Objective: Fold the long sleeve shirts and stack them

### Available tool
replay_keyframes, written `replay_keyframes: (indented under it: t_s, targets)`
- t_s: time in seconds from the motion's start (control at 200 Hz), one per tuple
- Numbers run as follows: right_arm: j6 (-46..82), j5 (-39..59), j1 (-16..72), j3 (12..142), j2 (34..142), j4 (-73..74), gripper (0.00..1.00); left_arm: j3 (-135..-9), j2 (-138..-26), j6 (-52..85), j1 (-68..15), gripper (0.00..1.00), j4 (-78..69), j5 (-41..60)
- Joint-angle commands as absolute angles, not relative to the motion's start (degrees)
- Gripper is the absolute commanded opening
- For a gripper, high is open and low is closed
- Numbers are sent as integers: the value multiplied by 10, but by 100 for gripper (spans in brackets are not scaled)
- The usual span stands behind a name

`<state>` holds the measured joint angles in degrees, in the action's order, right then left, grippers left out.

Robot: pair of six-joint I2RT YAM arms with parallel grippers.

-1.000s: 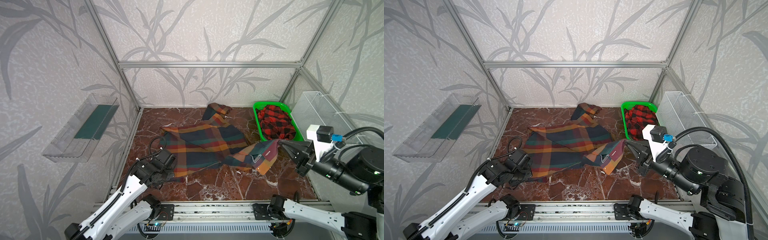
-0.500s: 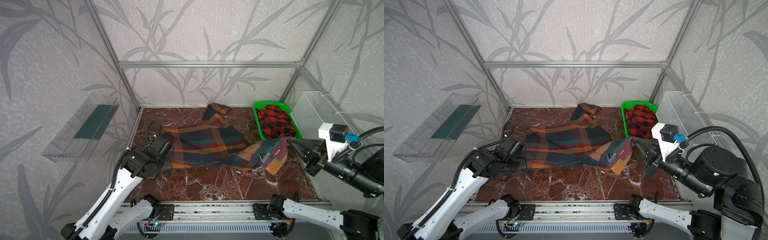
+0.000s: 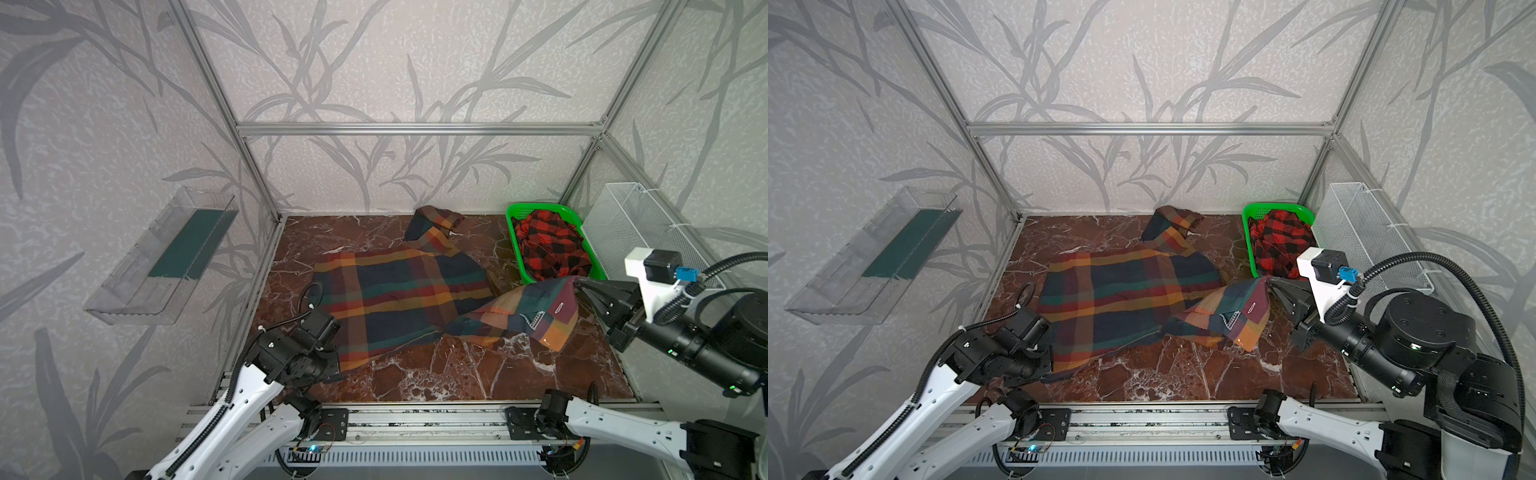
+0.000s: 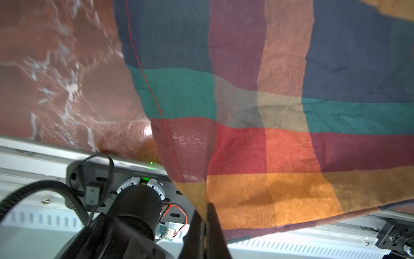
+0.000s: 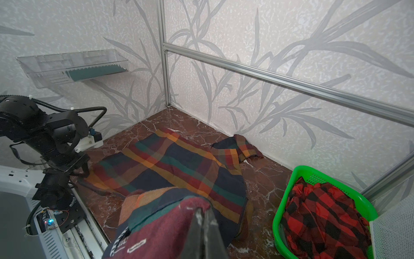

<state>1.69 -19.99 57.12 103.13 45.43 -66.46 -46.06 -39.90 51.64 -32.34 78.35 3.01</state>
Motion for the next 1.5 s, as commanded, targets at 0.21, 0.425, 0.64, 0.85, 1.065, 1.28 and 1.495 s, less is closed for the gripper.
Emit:
replay_keyframes:
  t_s: [0.21, 0.425, 0.64, 0.85, 1.065, 1.28, 1.495]
  targets:
    - [36, -278, 575, 1026, 511, -647, 0, -408, -387, 589, -364, 0, 777, 74]
    - [3, -335, 573, 1068, 570, -615, 0, -351, -416, 656, -437, 0, 692, 89]
    - [7, -279, 497, 1103, 613, -597, 0, -440, -495, 624, -469, 0, 718, 17]
    - [11, -268, 486, 1120, 613, -595, 0, -620, -530, 508, -454, 0, 825, -106]
    - [5, -282, 487, 1122, 599, -600, 0, -723, -588, 382, -412, 0, 891, -127]
    - [5, -284, 487, 1107, 586, -602, 0, -850, -633, 306, -432, 0, 941, -179]
    - [2, -293, 487, 1099, 574, -602, 0, -676, -582, 387, -434, 0, 843, -1]
